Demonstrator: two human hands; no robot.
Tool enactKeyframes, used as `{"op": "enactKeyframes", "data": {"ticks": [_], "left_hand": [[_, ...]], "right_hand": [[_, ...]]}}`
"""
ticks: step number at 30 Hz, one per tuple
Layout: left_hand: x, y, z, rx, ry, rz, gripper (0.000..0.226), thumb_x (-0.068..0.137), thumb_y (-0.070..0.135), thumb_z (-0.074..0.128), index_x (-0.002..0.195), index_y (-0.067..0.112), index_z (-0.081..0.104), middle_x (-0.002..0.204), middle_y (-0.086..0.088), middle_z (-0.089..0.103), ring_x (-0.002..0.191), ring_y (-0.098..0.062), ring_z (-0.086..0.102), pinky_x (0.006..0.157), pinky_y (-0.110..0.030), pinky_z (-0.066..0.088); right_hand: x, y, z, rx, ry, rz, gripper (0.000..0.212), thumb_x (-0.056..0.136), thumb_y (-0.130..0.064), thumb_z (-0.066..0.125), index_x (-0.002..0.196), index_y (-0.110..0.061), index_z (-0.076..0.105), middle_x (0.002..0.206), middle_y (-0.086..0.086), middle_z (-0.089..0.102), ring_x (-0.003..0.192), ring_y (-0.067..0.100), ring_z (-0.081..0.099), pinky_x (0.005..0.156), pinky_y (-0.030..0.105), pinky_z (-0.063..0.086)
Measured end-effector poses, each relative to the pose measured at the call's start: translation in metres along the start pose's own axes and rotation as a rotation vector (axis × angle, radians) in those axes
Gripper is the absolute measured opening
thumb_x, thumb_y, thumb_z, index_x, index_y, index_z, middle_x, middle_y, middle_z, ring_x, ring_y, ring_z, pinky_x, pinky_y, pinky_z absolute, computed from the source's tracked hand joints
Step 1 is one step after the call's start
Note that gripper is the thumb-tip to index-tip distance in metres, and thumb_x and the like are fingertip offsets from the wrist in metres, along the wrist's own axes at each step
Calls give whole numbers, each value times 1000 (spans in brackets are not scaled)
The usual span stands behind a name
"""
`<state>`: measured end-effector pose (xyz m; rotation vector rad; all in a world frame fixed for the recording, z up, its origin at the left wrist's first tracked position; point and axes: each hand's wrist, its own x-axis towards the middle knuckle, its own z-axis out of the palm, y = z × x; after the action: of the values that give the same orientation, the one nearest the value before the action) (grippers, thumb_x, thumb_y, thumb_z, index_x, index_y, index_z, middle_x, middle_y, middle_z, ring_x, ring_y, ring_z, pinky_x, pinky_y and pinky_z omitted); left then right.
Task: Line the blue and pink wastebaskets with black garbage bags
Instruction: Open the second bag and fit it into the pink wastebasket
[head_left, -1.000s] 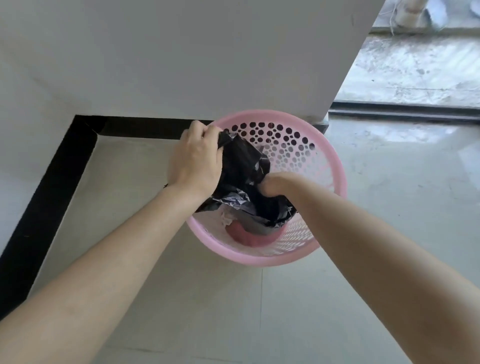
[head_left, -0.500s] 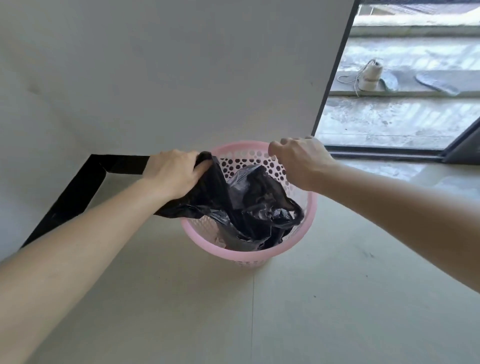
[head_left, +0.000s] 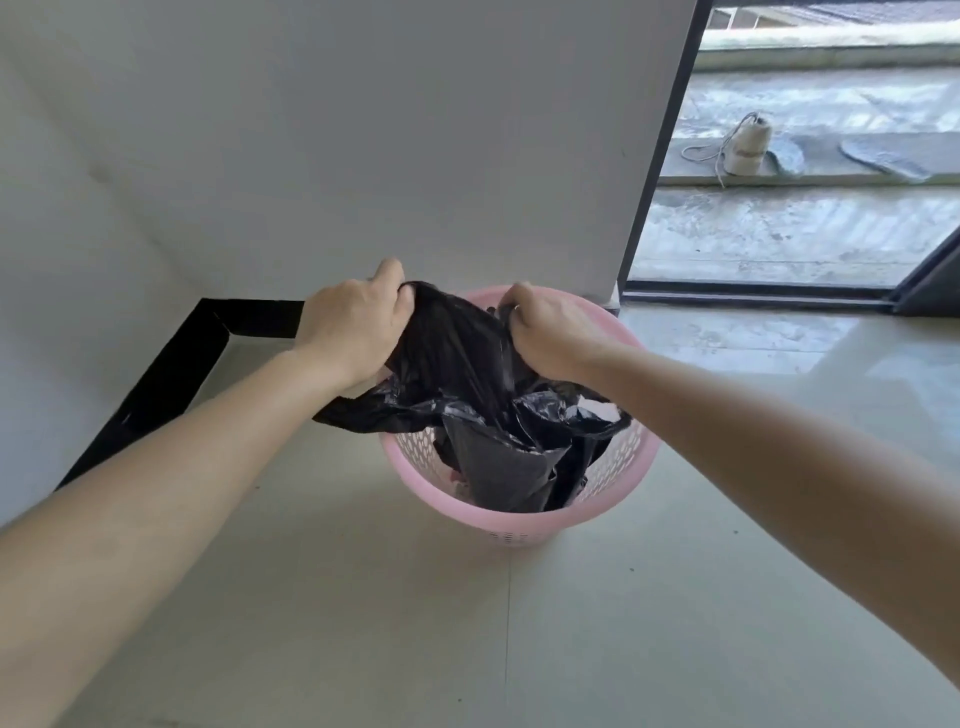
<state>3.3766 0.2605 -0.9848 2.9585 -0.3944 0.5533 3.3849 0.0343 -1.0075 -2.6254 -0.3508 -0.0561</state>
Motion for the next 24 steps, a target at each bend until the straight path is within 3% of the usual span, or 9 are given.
{"op": "enactKeyframes", "data": {"ticks": [2,4,8,11,14,17,19,21,24], "left_hand": [[3,-8,3,-61,30,-105,31,101,37,35,91,12,49,75,-2,56,66,-25,49,56,-34,33],[8,-12,5,-184,-2,-233,30,99,38,42,90,14,58,79,2,57,76,-23,53,63,-33,35],[12,-8,9,-365,54,-421,16,90,24,60,102,15,55,90,0,60,87,-24,55,68,-33,39],[11,-3,9,-91,208,-208,18,82,-1,58,95,10,56,96,-12,55,89,-34,52,65,-38,37],[14,5,9,18,67,-71,27,76,-11,51,87,9,65,88,-12,55,68,-35,56,55,-36,36],[11,19,20,72,-76,-101,26,82,-1,49,103,7,63,96,-12,55,68,-35,56,56,-38,38],[10,25,30,24,-112,-140,24,92,16,43,108,6,57,106,-13,54,85,-35,54,62,-40,38],[12,25,42,-22,-204,-191,40,97,40,38,114,8,54,116,-14,53,104,-35,52,75,-43,43],[15,19,59,-96,-321,-236,44,94,47,48,119,10,47,113,-15,61,101,-39,57,79,-42,46]], "right_hand": [[0,2,-6,104,70,151,27,96,-20,29,113,-16,50,90,5,54,78,27,50,55,31,32],[-4,8,-12,173,199,210,15,97,-22,33,108,-18,42,88,3,56,79,26,49,66,32,32],[-19,20,-30,-113,359,-180,8,99,-13,41,106,-17,38,87,6,52,53,27,49,51,35,36],[-23,29,-37,-367,250,-430,22,92,1,51,107,-16,53,107,10,50,52,19,38,44,31,35],[-21,31,-32,-399,146,-374,36,90,0,51,118,-20,62,115,9,51,74,24,51,51,34,42],[-13,31,-23,-413,110,-322,42,93,-6,46,132,-19,56,115,9,52,93,30,57,60,38,49],[-6,31,-17,-418,136,-294,38,95,-11,43,131,-14,56,113,10,54,95,31,57,64,36,46],[3,32,-11,-449,149,-257,38,96,-17,42,131,-14,56,114,10,54,98,31,55,74,37,44],[14,36,-4,-465,107,-104,47,95,-27,41,140,-19,48,124,13,53,112,34,50,92,45,41]]}}
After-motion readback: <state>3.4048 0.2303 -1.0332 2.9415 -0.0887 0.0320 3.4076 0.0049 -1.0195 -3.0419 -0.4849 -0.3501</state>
